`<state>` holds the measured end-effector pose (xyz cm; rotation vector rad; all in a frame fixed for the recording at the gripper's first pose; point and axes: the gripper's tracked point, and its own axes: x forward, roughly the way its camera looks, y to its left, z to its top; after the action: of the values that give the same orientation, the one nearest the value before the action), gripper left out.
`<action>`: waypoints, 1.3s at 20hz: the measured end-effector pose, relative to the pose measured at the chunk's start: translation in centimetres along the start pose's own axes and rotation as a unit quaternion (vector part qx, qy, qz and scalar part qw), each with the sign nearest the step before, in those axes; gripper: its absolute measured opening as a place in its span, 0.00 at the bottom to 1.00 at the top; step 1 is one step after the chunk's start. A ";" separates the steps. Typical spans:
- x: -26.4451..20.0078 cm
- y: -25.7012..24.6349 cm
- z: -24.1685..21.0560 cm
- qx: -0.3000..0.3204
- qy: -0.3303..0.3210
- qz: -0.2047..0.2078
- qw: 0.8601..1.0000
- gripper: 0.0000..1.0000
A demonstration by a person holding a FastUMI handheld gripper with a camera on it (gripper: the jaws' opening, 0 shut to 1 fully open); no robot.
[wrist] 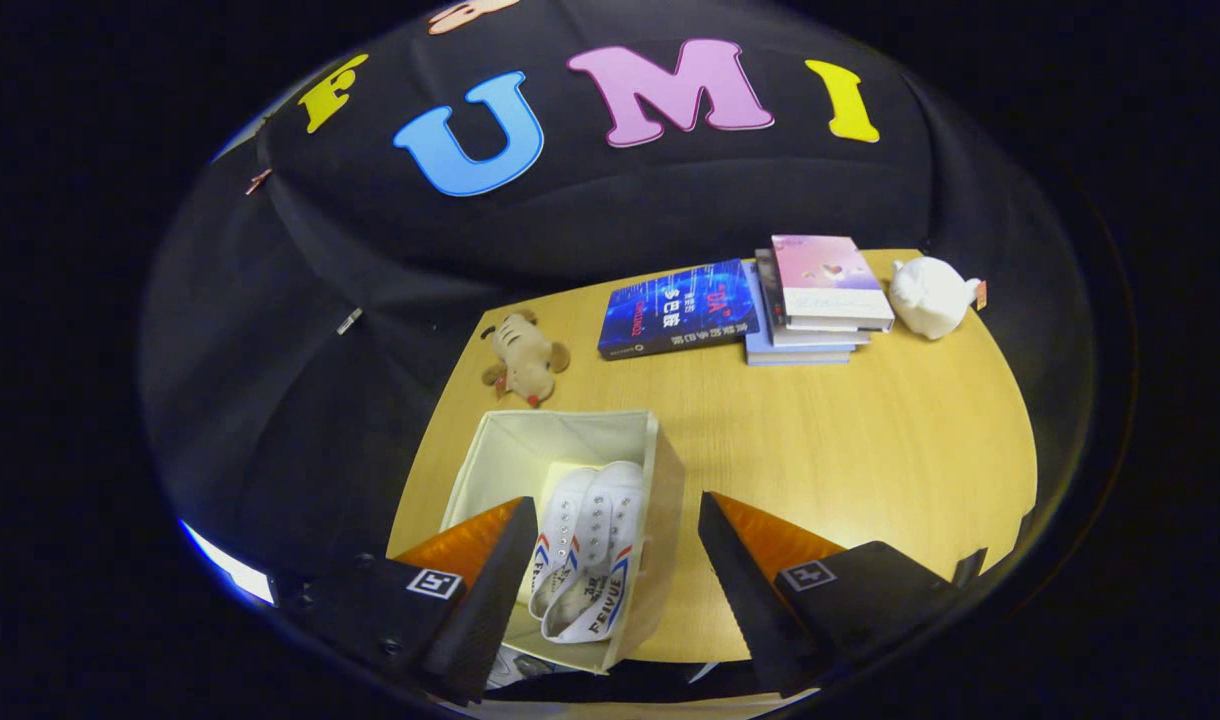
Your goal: Open the storage box then place both shoes into the box .Put the left shoe in first, then the right shoe, with the right side of both shoes facing outward in a uniform manner.
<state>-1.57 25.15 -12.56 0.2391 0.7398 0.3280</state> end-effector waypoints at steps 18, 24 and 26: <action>-9.9 -13.8 11.1 -0.116 -0.235 -0.108 0.959 0.99; -9.8 -16.1 11.8 -0.095 -0.233 -0.117 0.961 0.99; -9.9 -16.6 12.2 -0.091 -0.237 -0.120 0.960 0.99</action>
<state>3.46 4.97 -3.15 0.0455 0.2563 0.0985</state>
